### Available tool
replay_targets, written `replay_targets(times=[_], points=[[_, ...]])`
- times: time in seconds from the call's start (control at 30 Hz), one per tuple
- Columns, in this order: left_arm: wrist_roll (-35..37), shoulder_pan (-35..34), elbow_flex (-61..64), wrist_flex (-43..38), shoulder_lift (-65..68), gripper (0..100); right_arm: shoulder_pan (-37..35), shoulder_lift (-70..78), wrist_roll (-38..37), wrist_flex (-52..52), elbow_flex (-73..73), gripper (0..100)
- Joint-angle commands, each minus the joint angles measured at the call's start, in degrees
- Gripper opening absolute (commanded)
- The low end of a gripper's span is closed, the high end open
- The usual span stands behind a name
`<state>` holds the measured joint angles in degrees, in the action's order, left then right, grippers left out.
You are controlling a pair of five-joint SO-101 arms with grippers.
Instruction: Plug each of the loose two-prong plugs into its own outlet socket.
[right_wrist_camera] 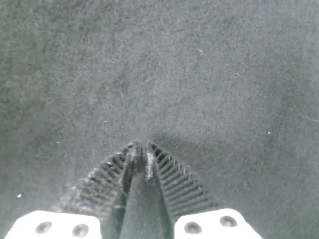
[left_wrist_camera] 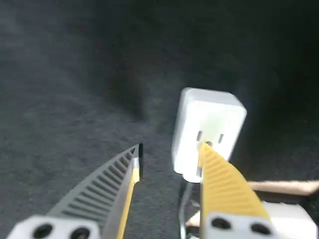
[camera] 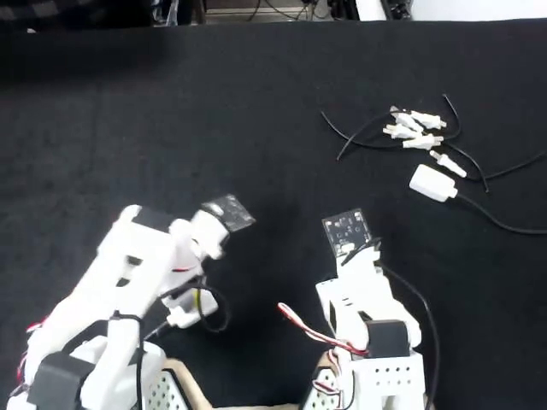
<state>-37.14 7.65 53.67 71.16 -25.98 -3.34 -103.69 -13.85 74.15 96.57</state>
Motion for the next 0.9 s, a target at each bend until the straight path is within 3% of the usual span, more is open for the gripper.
replay_targets(times=[0.0, 0.1, 0.2, 0.47, 0.67, 0.87], points=[[-6.7, -7.0, -0.1, -2.5, -1.0, 19, -0.4, -4.3, -0.6, 0.3, 0.0, 1.2], [-11.7, -13.2, -0.1, -2.6, -1.1, 19, -0.4, -4.3, -0.6, 0.3, 0.0, 1.2], [-13.2, -14.8, 0.7, -1.4, -1.1, 19, -0.4, -4.3, -0.6, 0.3, 0.0, 1.2], [-11.4, 1.4, 1.5, 11.1, -1.5, 18, -0.4, -4.3, -0.6, 0.3, 0.0, 1.2], [-4.4, 12.4, 1.5, 12.0, -1.0, 18, -0.4, -4.3, -0.6, 0.3, 0.0, 1.2], [-4.2, 14.2, 1.7, 9.0, -1.0, 19, -0.4, -4.3, -0.6, 0.3, 0.0, 1.2]])
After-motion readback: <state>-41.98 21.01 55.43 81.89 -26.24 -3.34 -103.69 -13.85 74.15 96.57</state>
